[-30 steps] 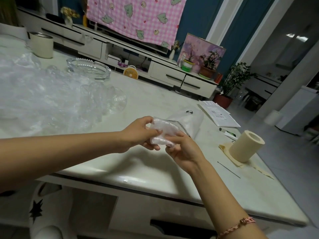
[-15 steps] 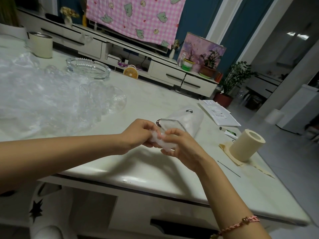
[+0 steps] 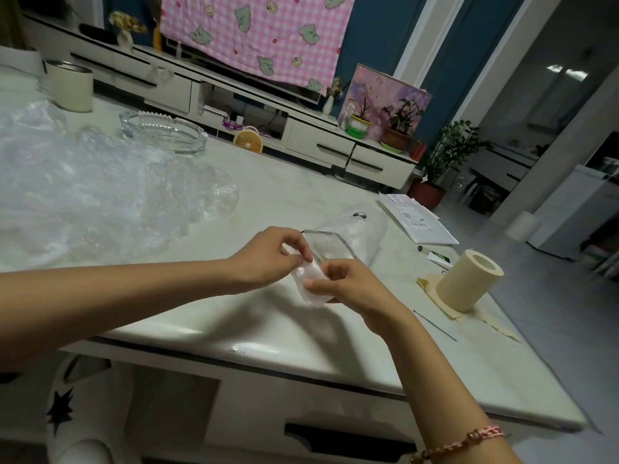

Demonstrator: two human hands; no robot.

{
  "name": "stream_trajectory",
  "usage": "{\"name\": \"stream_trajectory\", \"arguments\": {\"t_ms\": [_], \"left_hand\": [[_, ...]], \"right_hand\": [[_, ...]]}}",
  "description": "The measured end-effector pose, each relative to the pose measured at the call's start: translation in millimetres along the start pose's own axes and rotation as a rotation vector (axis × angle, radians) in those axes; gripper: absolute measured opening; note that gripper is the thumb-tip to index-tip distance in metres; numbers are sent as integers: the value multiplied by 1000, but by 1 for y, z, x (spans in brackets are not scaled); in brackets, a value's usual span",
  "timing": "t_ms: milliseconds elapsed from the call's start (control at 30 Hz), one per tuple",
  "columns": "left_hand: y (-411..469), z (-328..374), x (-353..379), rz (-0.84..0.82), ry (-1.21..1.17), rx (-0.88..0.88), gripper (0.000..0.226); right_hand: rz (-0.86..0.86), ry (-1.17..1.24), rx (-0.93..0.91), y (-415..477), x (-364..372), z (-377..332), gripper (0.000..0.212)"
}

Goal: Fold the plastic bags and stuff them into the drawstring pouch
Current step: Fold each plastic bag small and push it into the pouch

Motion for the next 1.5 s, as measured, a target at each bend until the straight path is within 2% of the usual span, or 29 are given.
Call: {"name": "stream_trajectory", "arguments": {"t_ms": [133,267,333,433,533,600,633,700,800,833,900,1033,1133,1267,1400,1500], "left_hand": [[1,-1,7,33,-143,-48,16],[6,8,14,-108,-430,-169,13],[8,7,20,-178,-435,-157,19],[13,2,29,-134,-384,-165,18],[21,1,36,-113,-374,-178,18],[25,3,42,-126,-363,-166,12],[28,4,46,-136,-338,-152,7],[31,5,51,-137,-236,-74,14],[36,4,51,56,144,188,6],[39,0,50,136,280,241,21],[48,-8,48,202,515,233,33],[68,-28,55,129,794,155,38],[75,-31,63,193,764,167,34],[70,-19,66,317,638,489,20],[61,-18,71,256,630,782,35],[54,-24,67,186,612,800,40]], "right_hand": [[-71,242,2,-3,-5,1,14],[-19,414,8,-3,-8,3,17],[4,457,20,-2,-9,3,18],[7,475,57,-2,-10,4,21],[187,300,20,-2,-14,2,5],[318,228,-34,1,-20,6,14],[338,245,-46,1,-23,8,20],[341,277,-48,2,-26,10,29],[436,230,-62,7,-38,17,22],[486,187,-78,9,-43,20,18],[540,75,-117,12,-52,26,17],[513,-120,-142,10,-52,36,7],[545,-349,-197,12,-50,39,5],[625,-481,-285,19,-49,37,11],[677,-503,-484,30,-49,39,17],[736,-698,-648,43,-41,45,36]]}}
Point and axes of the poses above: each hand's wrist, its own y-axis towards the middle knuckle, its own x-axis out of the palm, z = x × y, the point moved 1 cm from there along y, towards the middle knuckle, and after that the axes turned 10 degrees about y, right-handed, at the moved point
